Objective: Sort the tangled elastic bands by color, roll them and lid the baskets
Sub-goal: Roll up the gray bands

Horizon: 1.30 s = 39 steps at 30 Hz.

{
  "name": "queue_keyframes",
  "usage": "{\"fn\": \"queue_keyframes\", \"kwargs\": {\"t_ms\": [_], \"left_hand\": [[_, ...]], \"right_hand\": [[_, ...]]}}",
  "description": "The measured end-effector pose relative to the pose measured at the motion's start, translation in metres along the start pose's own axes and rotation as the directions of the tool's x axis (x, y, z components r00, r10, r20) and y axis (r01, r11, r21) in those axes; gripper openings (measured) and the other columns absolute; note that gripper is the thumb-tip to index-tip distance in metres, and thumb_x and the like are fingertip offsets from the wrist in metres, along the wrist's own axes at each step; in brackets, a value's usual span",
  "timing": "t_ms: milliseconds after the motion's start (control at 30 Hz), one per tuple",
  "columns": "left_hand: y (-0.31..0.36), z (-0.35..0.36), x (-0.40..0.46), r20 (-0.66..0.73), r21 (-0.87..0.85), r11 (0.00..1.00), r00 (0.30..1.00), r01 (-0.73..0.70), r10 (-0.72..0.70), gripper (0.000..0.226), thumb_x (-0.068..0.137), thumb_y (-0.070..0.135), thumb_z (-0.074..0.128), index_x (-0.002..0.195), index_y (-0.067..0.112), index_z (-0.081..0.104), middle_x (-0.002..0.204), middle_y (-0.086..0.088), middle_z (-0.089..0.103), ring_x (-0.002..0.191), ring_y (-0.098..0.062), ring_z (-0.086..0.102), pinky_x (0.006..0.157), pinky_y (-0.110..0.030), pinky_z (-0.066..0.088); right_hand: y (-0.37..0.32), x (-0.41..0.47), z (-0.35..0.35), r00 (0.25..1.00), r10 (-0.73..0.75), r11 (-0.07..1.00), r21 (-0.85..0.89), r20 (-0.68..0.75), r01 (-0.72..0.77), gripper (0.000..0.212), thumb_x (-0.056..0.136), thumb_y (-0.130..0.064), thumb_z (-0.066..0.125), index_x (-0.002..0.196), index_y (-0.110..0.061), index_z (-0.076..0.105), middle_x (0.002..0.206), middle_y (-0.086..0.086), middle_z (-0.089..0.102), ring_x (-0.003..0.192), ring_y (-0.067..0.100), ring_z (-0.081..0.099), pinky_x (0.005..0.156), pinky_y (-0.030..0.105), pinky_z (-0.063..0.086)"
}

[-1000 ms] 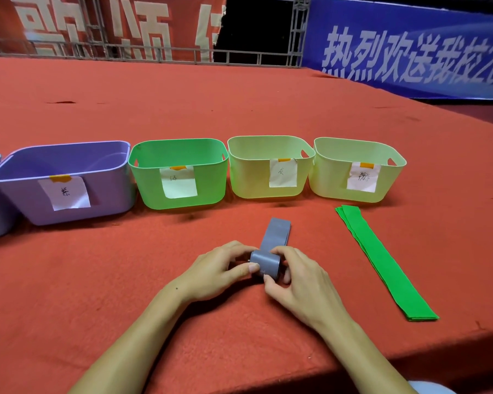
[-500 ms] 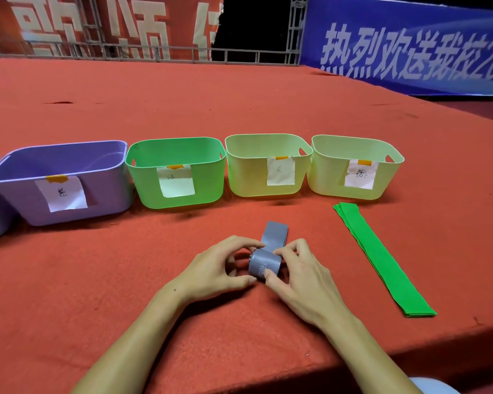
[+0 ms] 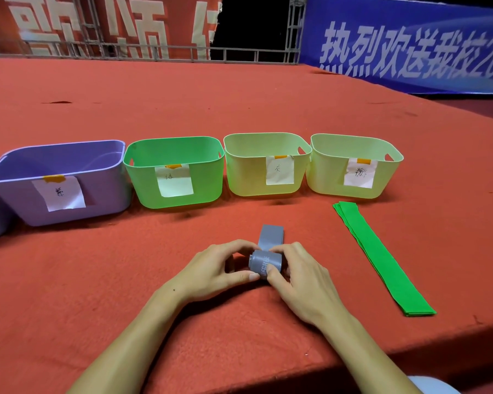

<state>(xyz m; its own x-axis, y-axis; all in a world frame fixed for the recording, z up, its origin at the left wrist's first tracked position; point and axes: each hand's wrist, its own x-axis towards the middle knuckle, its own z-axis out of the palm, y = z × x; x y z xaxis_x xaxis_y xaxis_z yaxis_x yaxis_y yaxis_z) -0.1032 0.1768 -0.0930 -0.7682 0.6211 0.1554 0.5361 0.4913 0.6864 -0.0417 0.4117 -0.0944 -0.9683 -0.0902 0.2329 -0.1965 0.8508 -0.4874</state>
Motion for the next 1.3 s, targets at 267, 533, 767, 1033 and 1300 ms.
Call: {"fn": "queue_keyframes", "kwargs": {"t_ms": [267, 533, 767, 1033, 1300], "left_hand": [[-0.003, 0.002, 0.002, -0.021, 0.023, 1.000, 1.000, 0.012, -0.011, 0.045, 0.093, 0.066, 0.071, 0.130, 0.043, 0.062, 0.122, 0.025, 0.069, 0.102, -0.012, 0.069, 0.090, -0.046, 0.056], [-0.006, 0.004, 0.002, -0.021, 0.047, 0.999, 1.000, -0.013, 0.014, 0.042, 0.096, 0.067, 0.064, 0.130, 0.043, 0.062, 0.121, 0.021, 0.060, 0.098, -0.008, 0.065, 0.089, -0.041, 0.056], [0.000, 0.007, 0.002, -0.051, 0.022, 0.999, 0.998, 0.029, -0.028, 0.035, 0.099, 0.070, 0.053, 0.119, 0.045, 0.067, 0.117, 0.018, 0.057, 0.089, -0.010, 0.063, 0.088, -0.039, 0.054], [-0.007, 0.011, 0.005, -0.063, -0.105, 0.994, 0.998, -0.031, 0.024, 0.070, 0.087, 0.027, 0.087, 0.147, 0.044, 0.054, 0.132, 0.020, 0.067, 0.070, 0.000, 0.057, 0.074, -0.024, 0.051], [-0.002, 0.010, 0.004, -0.094, -0.060, 0.997, 0.995, -0.038, 0.032, 0.057, 0.091, 0.036, 0.085, 0.142, 0.040, 0.060, 0.111, 0.037, 0.064, 0.069, -0.001, 0.053, 0.072, -0.018, 0.044]], "right_hand": [[-0.002, -0.004, -0.004, 0.998, -0.057, 0.998, 0.024, -0.021, 0.058, 0.051, 0.080, -0.057, 0.065, 0.124, -0.041, 0.046, 0.117, -0.021, 0.047, 0.098, 0.004, 0.061, 0.085, 0.035, 0.053], [0.006, -0.001, -0.007, 0.997, -0.080, 0.994, 0.070, -0.020, 0.082, 0.048, 0.075, -0.059, 0.072, 0.116, -0.041, 0.055, 0.100, -0.023, 0.052, 0.084, -0.002, 0.057, 0.075, 0.026, 0.050], [0.007, 0.000, -0.006, 0.999, -0.038, 0.998, 0.046, 0.023, 0.037, 0.047, 0.083, -0.067, 0.057, 0.121, -0.039, 0.059, 0.097, -0.018, 0.056, 0.086, 0.002, 0.053, 0.075, 0.026, 0.043], [0.000, 0.006, -0.005, 0.998, 0.016, 0.999, -0.047, 0.067, -0.013, 0.050, 0.089, -0.072, 0.032, 0.105, -0.030, 0.053, 0.092, -0.012, 0.060, 0.085, 0.012, 0.055, 0.076, 0.038, 0.043], [0.001, 0.005, -0.006, 0.995, 0.018, 0.998, -0.055, 0.099, -0.013, 0.055, 0.090, -0.072, 0.023, 0.106, -0.029, 0.053, 0.088, -0.011, 0.059, 0.085, 0.015, 0.057, 0.080, 0.041, 0.046]]}}
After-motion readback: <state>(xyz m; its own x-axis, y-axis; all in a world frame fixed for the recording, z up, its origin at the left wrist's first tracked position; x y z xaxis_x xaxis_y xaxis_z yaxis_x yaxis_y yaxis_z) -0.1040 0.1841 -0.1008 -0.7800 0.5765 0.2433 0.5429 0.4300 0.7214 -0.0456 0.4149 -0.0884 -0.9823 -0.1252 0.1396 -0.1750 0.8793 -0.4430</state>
